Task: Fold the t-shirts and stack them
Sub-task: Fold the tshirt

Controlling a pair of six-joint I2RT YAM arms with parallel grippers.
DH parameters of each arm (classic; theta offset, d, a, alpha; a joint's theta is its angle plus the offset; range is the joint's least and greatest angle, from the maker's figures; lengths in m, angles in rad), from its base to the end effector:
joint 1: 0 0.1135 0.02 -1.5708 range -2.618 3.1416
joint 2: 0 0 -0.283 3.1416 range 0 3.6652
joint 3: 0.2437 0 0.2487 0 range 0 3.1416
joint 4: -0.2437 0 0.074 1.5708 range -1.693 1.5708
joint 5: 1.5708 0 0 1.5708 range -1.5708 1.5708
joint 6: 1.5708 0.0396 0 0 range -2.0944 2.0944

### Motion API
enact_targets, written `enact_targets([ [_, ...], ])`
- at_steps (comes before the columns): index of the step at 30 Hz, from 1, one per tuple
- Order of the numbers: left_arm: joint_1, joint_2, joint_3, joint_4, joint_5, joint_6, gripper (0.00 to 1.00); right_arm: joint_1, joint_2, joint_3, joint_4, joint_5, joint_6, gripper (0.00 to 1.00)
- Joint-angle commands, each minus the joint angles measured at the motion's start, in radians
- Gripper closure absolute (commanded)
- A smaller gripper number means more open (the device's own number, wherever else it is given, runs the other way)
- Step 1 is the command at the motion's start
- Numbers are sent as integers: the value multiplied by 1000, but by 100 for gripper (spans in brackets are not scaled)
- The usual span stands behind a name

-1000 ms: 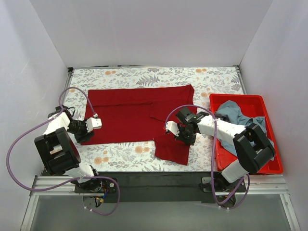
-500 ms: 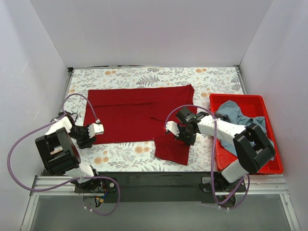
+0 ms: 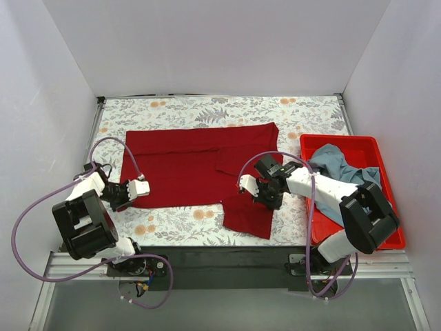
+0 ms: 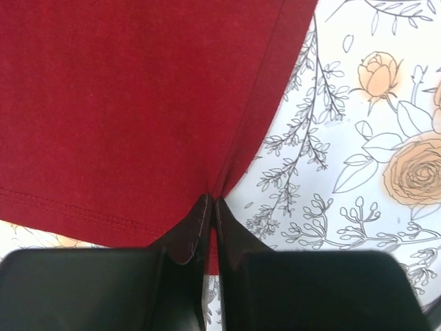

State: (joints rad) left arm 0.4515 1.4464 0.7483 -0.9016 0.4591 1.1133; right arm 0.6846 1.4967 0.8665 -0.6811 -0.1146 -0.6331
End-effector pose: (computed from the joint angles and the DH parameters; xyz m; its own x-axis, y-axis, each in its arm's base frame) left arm 0.1923 0.0737 0.1757 -0.7585 0.5260 -0.3846 0.6291 0.7451 -0.2216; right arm 0.1974 0.1670 0.1924 -0.2185 -0.9371 -0.2723 -0.9678 0.2439 -0.0627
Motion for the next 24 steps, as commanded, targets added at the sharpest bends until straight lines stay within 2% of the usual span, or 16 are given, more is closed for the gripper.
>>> enact_targets([
  [1,7,-21,-29,-45,-20,8,100,3,-91,-18,-46,-45,-19,99],
  [12,58,11,200,-214,104,-15,100,-36,-104,101,-90,-43,-65,99],
  [24,58,129,335,-166,222,-171,100,-99,-18,273,-121,-30,-146,99],
])
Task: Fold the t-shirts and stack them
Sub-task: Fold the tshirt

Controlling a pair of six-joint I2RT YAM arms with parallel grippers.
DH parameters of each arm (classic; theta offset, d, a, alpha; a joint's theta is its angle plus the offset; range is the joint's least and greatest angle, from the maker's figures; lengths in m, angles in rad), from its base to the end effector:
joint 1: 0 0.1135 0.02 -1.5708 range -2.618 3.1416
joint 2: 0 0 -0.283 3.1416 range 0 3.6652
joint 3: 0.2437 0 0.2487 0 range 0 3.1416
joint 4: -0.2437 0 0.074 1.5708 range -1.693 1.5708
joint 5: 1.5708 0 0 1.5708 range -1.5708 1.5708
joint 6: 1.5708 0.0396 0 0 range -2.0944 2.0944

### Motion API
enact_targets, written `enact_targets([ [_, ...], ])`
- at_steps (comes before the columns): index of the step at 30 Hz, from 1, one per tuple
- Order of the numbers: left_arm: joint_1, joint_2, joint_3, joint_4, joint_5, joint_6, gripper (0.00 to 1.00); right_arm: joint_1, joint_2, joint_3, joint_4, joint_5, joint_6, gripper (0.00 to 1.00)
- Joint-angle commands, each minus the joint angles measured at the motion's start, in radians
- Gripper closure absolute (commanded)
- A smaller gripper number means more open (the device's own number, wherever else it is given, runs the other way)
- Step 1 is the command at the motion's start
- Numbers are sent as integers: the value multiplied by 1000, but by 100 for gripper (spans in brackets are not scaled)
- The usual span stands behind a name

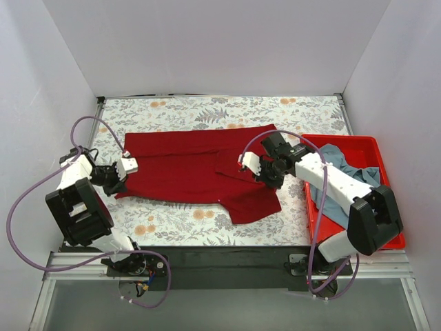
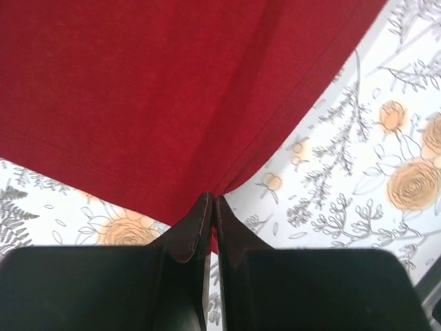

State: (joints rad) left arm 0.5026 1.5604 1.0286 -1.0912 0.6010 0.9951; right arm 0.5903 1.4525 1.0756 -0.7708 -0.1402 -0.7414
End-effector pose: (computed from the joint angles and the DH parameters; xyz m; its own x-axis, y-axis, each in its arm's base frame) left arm 0.2298 0.1008 0.2193 -0.8314 0.3325 -0.4453 0.5037 0.7893 -0.3512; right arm 0.2292 0.1602 0.2583 -0.1543 -0.9083 -0.3889 -0.9532 0.2404 -0.1833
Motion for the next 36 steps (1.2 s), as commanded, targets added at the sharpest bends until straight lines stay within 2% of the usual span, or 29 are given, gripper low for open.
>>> enact_targets([
  [1,8,23,59,36,85,-73,100,-7,34,78,-33,-1,-47,99],
  [23,25,170,255,122,213,-274,100,-110,264,448,-91,21,-174,99],
  [36,25,260,326,194,226,-352,100,-152,416,625,-117,39,-243,99],
])
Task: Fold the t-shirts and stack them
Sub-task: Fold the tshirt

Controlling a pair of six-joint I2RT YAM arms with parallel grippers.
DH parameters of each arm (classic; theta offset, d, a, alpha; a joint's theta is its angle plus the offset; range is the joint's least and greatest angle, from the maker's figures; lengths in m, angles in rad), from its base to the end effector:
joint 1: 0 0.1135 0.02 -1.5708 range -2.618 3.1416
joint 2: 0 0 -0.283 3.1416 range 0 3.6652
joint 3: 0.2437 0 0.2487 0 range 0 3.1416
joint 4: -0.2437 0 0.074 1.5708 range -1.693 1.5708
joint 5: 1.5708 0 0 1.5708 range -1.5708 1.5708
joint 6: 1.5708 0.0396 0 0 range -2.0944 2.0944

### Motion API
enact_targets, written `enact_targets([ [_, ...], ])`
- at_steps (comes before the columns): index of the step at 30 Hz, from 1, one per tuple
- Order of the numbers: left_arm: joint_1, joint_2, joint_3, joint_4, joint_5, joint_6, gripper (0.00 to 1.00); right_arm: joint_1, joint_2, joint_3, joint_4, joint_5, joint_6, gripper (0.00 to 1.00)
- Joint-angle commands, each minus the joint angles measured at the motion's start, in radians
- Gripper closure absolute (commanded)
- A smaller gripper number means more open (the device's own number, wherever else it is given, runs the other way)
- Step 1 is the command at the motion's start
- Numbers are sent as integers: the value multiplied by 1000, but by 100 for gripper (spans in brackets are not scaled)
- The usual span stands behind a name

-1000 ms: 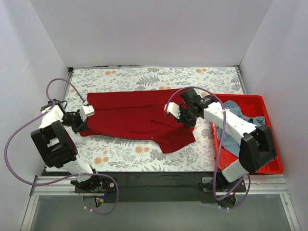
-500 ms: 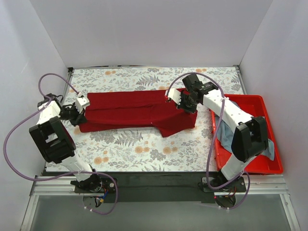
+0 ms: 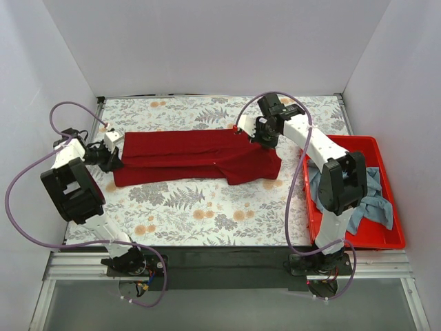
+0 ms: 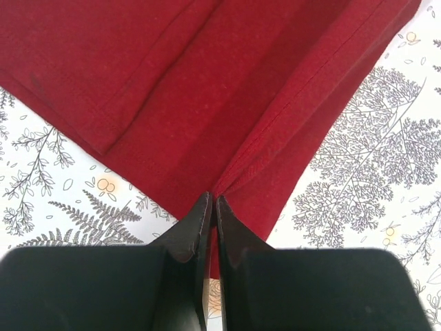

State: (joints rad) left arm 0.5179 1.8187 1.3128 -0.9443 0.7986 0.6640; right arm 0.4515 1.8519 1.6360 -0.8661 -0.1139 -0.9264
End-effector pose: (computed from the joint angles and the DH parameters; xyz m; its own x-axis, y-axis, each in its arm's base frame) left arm 0.3111 0.1446 0.2225 -0.8460 0.0129 -0.5330 0.3185 0.8139 -0.4859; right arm 0.3583 0.1787 0.2922 -0.0923 -0.9275 -0.3623 -0.9244 0.2151 -0.3151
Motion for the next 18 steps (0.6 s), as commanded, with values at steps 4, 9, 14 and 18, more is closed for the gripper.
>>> enact_targets([
  [4,5,27,62,67,33,-43,100,-14,56,107,-27,11,-69,99],
  [9,-10,56,74,93,25,-61,100,-16,95,131,-30,14,-81,99],
  [14,-30,74,80,119,16,-84,100,-25,110,131,-30,13,-88,99],
  [18,-47,90,89,141,-1,-92,100,-31,113,124,-30,16,-92,99],
])
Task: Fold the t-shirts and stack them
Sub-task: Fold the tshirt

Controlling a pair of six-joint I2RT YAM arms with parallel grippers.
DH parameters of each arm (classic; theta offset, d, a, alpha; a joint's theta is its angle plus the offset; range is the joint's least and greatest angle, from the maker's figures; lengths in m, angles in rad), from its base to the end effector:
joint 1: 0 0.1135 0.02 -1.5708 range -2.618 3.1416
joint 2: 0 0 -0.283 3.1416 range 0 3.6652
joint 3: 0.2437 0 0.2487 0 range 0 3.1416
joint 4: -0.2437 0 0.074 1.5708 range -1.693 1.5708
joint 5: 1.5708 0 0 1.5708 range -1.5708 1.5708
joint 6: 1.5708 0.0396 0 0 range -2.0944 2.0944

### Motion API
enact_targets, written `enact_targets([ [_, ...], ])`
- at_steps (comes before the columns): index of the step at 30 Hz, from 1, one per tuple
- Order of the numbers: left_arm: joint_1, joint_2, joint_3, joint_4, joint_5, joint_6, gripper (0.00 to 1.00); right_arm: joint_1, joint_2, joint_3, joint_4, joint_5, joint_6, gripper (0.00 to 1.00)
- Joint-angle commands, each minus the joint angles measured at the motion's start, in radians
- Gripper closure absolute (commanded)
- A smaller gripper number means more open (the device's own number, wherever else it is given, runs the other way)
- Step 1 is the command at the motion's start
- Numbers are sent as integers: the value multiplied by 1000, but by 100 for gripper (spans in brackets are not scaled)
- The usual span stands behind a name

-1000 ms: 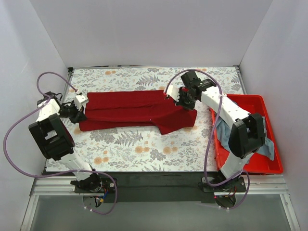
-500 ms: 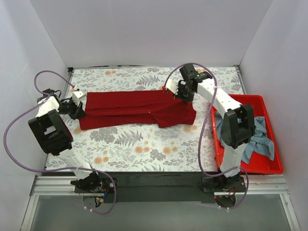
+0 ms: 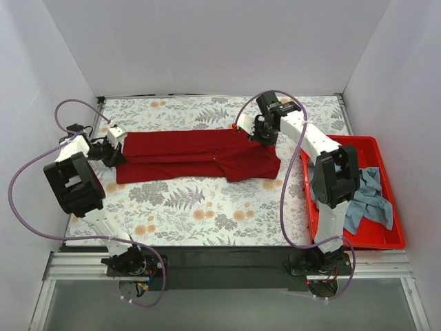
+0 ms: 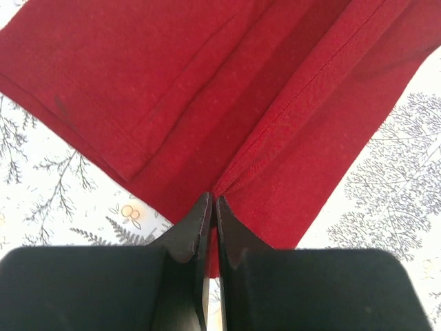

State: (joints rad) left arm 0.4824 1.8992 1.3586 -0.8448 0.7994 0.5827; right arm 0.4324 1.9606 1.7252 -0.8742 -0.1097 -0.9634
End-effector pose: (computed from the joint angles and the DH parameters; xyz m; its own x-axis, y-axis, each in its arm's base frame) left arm 0.3390 0.1455 0.2088 -0.8406 -0.0071 -0.5417 0.3069 0.8178 -0.4869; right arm 0.3856 0.1827 0.2758 -0.0857 -0.9385 -0.3345 -0.9306 0.1953 -0.3095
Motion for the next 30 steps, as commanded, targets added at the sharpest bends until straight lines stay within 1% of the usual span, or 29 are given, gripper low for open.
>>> enact_targets([
  [1,-13,15,46,42,-3,-12,100,-14,6,33,-20,10,-55,99],
  [6,-25,32,65,46,-17,-17,100,-17,18,36,-20,10,-57,99],
  [16,-33,49,56,61,-34,-23,100,-17,63,66,-19,11,-57,99],
  [27,-36,67,48,73,-49,-35,100,-15,129,149,-20,10,-49,99],
  [28,-36,69,47,73,-51,-41,96,-17,135,152,-20,13,-44,99],
  [29,-34,63,48,72,-51,-49,90,-15,142,157,-22,16,-38,90],
  [30,-36,57,47,75,-49,-76,84,-17,142,158,-22,21,-32,73],
])
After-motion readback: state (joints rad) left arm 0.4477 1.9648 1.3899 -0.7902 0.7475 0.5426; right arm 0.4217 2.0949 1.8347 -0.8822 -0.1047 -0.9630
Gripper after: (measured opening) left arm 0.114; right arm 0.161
